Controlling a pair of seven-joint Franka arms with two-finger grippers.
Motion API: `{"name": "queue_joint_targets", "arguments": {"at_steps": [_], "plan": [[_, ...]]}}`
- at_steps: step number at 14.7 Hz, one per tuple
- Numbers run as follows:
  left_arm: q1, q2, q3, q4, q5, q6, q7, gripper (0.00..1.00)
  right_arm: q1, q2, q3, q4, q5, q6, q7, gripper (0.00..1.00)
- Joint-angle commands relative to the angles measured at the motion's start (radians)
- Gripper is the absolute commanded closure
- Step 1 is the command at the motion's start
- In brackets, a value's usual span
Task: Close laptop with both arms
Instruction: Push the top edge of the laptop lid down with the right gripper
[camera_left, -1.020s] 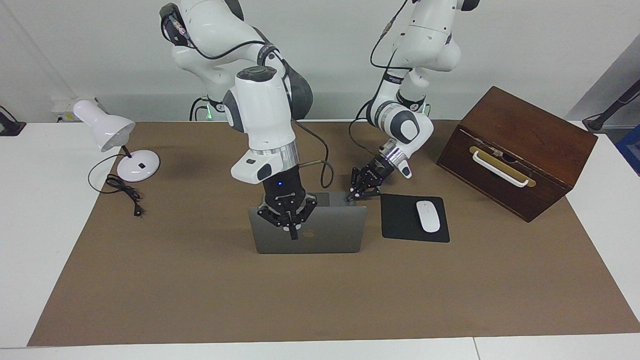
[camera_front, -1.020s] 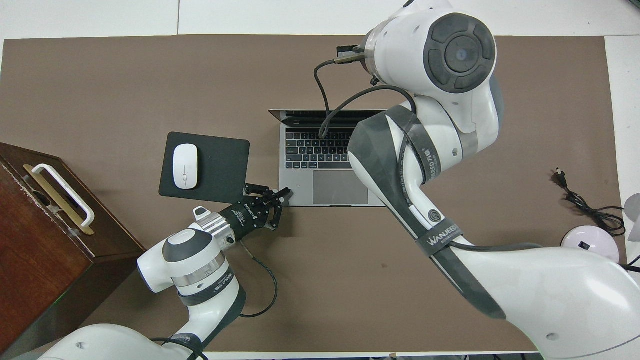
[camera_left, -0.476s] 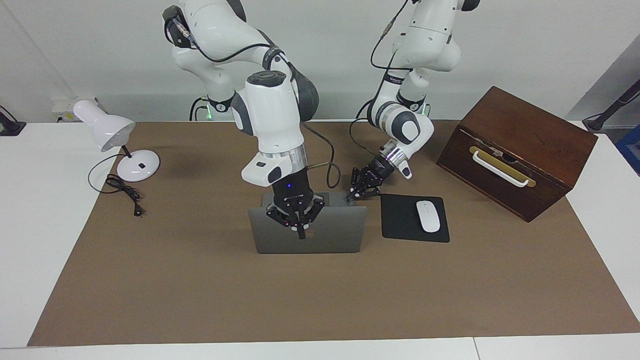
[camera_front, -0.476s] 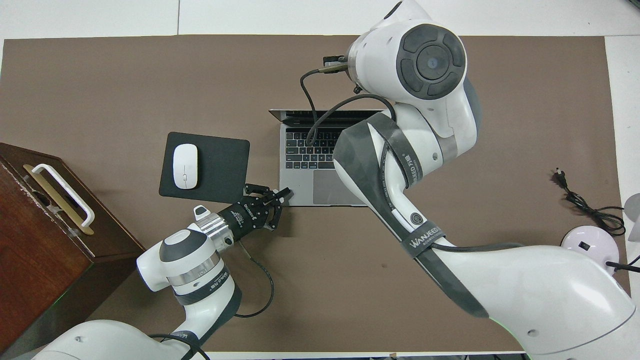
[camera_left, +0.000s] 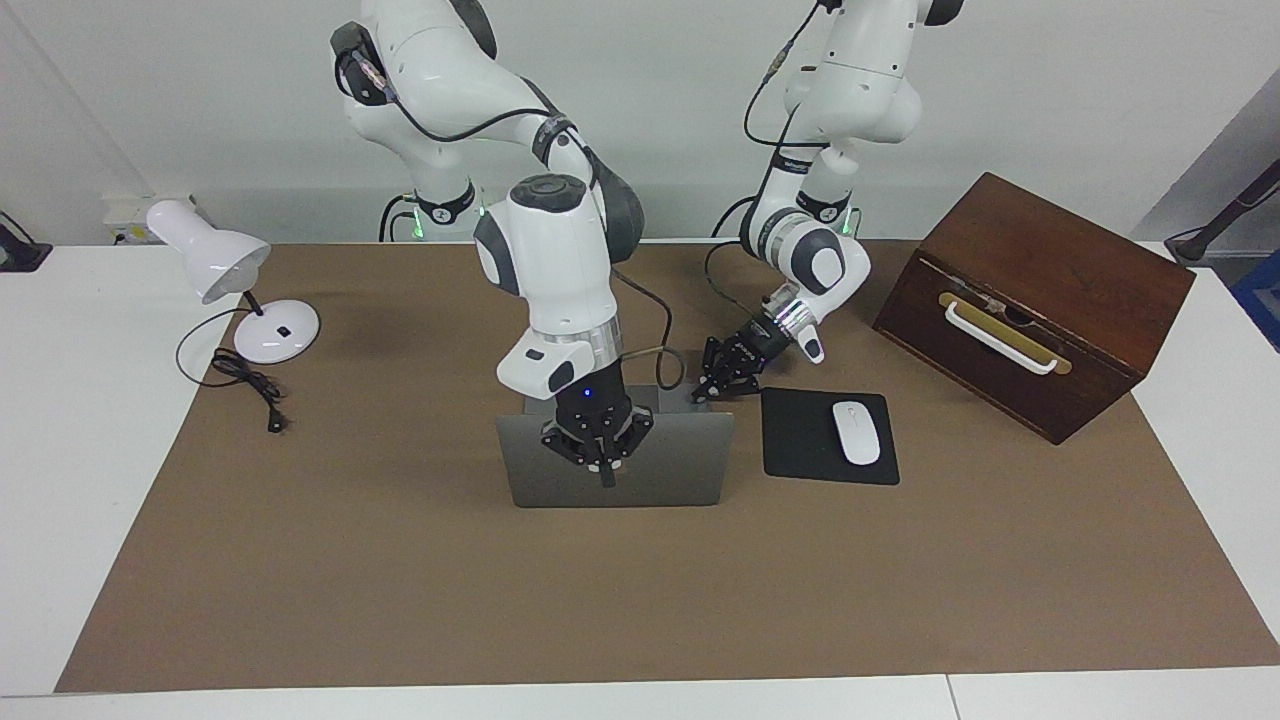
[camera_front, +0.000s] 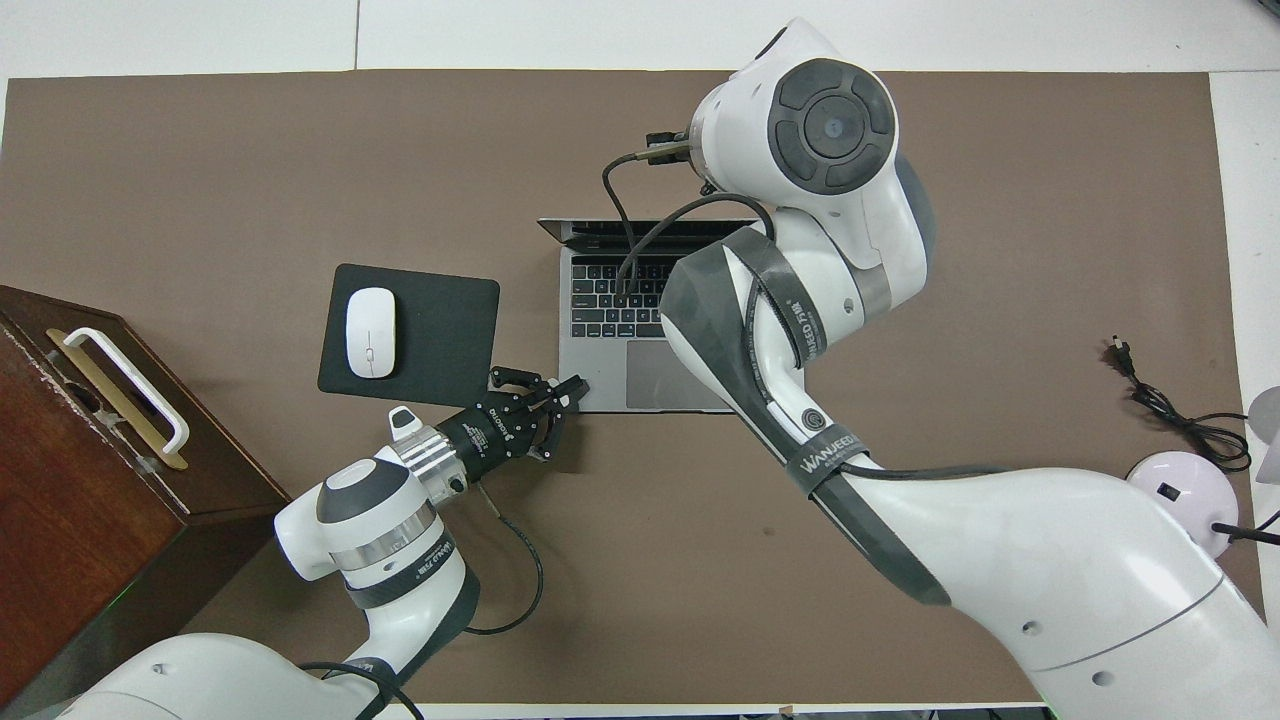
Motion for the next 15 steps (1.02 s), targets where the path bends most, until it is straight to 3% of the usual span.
{"name": "queue_joint_targets", "arguments": {"at_steps": [1,15], "plan": [[-0.003,0.121,-0.013,0.018,-0.016,0.006,0.051,1.0,0.021,0.001,-0.001,0.009,-0.028,-0.047,0.071,1.0],[0.009,0.123,-0.013,0.018,-0.016,0.009,0.051,1.0,0.049,-0.01,0.004,-0.046,-0.008,-0.139,0.143,1.0]]}}
